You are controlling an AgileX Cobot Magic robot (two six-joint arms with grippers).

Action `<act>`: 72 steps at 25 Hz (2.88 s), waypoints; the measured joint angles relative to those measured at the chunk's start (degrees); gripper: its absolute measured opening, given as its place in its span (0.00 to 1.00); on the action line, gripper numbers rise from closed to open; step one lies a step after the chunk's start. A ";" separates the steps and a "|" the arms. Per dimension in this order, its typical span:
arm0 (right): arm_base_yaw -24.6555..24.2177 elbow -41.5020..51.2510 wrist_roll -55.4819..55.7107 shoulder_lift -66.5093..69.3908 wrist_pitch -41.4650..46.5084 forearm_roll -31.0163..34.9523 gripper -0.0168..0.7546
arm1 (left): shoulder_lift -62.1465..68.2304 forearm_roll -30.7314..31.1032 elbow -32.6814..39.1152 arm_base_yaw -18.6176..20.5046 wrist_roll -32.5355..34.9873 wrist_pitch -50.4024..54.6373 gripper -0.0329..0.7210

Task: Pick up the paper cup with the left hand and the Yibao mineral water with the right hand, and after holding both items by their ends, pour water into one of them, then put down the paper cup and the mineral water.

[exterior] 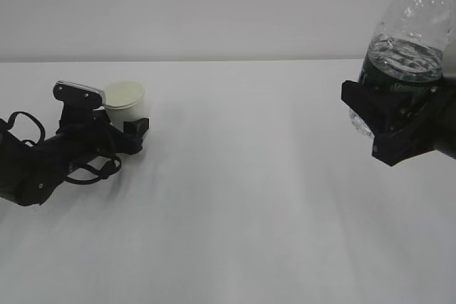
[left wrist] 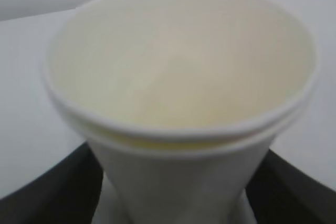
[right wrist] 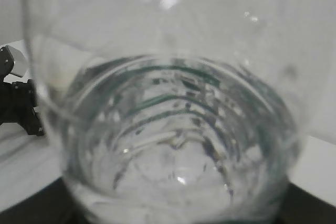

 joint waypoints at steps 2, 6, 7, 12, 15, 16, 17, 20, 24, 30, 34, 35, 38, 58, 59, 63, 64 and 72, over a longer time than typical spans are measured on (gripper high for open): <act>0.00 0.00 0.00 0.00 0.00 0.00 0.59 | 0.39 0.00 0.00 0.00 0.00 0.25 0.84; 0.00 0.00 0.00 0.00 0.00 0.00 0.59 | 0.52 0.00 -0.57 0.00 0.00 0.64 0.83; 0.00 0.00 0.00 0.00 0.00 0.00 0.59 | 0.52 0.00 -1.00 0.00 0.00 0.68 0.83; 0.00 0.00 0.10 0.00 0.00 0.00 0.59 | 1.33 0.10 -3.80 0.00 -0.14 2.42 0.83; 0.00 0.00 0.13 0.00 0.00 0.00 0.59 | 2.12 0.21 -4.18 0.00 -0.14 2.49 0.83; 0.00 0.00 0.13 0.00 0.00 0.00 0.59 | 2.12 0.21 -4.29 0.00 -0.18 2.49 0.83; 0.00 0.00 0.13 0.00 0.00 0.00 0.59 | 2.12 0.21 -4.29 0.00 -0.18 2.49 0.83; 0.00 0.00 0.13 0.00 0.00 0.00 0.59 | 2.12 0.21 -4.37 0.00 -0.18 2.49 0.82; 0.00 0.00 0.13 0.00 0.00 0.00 0.59 | 2.12 0.21 -4.51 0.00 -0.18 2.49 0.72; 0.00 0.00 0.13 0.00 0.00 0.00 0.59 | 2.12 0.21 -4.51 0.00 -0.27 2.39 0.66; 0.00 0.00 0.13 0.00 0.11 0.00 0.59 | 1.22 0.21 -3.85 0.00 -0.27 2.39 0.66; 0.00 0.00 0.13 0.00 0.11 0.00 0.59 | 0.57 0.32 -3.37 0.10 -0.27 2.39 0.66; 0.00 0.00 0.13 0.00 0.21 0.00 0.59 | -1.21 0.32 -1.58 0.31 -0.27 2.39 0.66; 0.00 0.00 0.13 0.00 0.21 0.00 0.59 | -11.83 12.84 8.39 0.57 -6.62 -2.25 0.66; 0.00 0.00 0.13 0.00 0.32 0.00 0.59 | -12.25 14.23 8.63 0.57 -7.35 -2.25 0.66; 0.00 0.00 0.13 0.00 0.32 0.00 0.59 | -14.12 21.11 9.08 0.57 -11.27 -2.39 0.66; 0.00 0.00 0.13 0.00 0.32 0.00 0.59 | -14.52 22.86 9.08 0.57 -12.69 -2.72 0.66; 0.00 0.00 0.17 0.00 0.32 -2.39 0.59 | -14.88 37.33 9.08 0.57 -22.12 -7.52 0.66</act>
